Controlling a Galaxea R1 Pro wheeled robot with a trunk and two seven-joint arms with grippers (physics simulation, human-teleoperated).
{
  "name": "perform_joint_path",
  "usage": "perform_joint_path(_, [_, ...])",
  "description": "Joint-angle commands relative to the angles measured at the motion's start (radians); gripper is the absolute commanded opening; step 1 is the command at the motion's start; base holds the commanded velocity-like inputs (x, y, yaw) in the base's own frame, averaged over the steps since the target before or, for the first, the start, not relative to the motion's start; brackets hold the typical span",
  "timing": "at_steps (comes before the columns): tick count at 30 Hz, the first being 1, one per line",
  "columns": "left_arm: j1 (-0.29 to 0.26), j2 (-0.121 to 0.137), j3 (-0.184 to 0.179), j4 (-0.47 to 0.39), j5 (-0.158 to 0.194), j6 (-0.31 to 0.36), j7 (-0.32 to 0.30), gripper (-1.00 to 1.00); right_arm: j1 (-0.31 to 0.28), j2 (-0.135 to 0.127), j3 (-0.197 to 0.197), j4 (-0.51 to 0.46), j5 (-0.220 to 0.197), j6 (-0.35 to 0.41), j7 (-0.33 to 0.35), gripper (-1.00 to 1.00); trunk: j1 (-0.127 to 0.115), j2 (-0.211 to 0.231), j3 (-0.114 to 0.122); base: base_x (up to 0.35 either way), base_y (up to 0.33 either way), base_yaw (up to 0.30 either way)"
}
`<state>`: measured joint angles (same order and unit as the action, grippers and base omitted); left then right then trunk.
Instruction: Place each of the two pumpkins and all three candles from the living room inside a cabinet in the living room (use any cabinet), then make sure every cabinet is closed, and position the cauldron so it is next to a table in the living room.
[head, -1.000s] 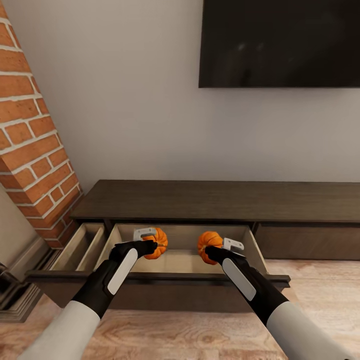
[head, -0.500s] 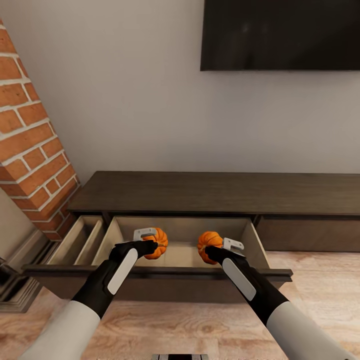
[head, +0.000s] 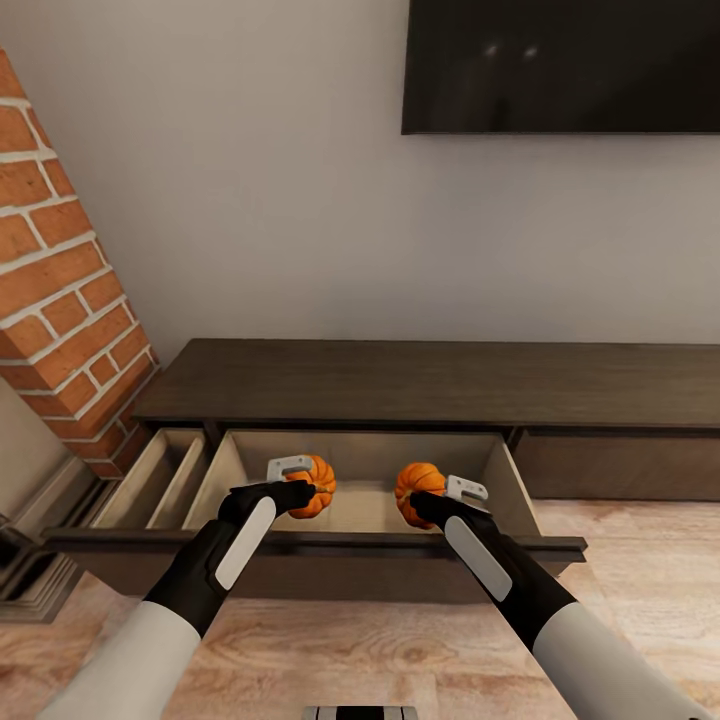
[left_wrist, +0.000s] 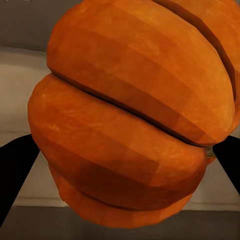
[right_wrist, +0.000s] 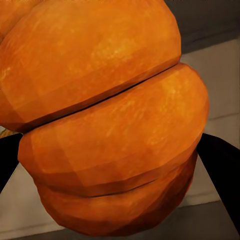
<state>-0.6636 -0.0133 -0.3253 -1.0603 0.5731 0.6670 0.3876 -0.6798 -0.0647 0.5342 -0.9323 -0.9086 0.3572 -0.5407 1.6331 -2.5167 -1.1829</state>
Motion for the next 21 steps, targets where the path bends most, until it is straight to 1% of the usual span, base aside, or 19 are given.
perform_joint_path(1, [-0.001, 0.001, -0.001, -0.001, 0.01, 0.002, 0.01, -1.0, -0.001, -0.001, 0.004, -0.002, -0.006, 0.002, -0.008, -1.0, 0.0, 0.0, -0.001, 0.188, 0.0, 0.0])
perform_joint_path(5, [-0.001, 0.0, -0.003, -0.001, 0.013, 0.003, 0.007, -1.0, -0.001, -0.001, 0.003, 0.005, -0.005, -0.012, -0.006, -1.0, 0.0, 0.0, -0.001, 0.109, 0.0, 0.0])
perform_joint_path(10, [-0.001, 0.0, -0.003, -0.001, 0.011, 0.003, 0.007, -1.0, -0.001, 0.005, 0.004, 0.019, -0.004, -0.069, -0.004, -1.0, 0.0, 0.0, -0.001, 0.022, 0.0, 0.0])
perform_joint_path(16, [-0.001, 0.0, -0.003, -0.001, 0.011, 0.003, 0.007, -1.0, 0.0, 0.007, 0.003, 0.033, -0.004, -0.081, -0.001, -1.0, 0.0, 0.0, -0.001, 0.008, 0.0, 0.0])
perform_joint_path(21, [-0.001, 0.0, -0.004, -0.001, 0.013, 0.003, 0.005, -1.0, -0.001, 0.015, 0.003, 0.043, -0.001, -0.084, -0.001, -1.0, 0.0, 0.0, -0.001, 0.0, 0.0, 0.0])
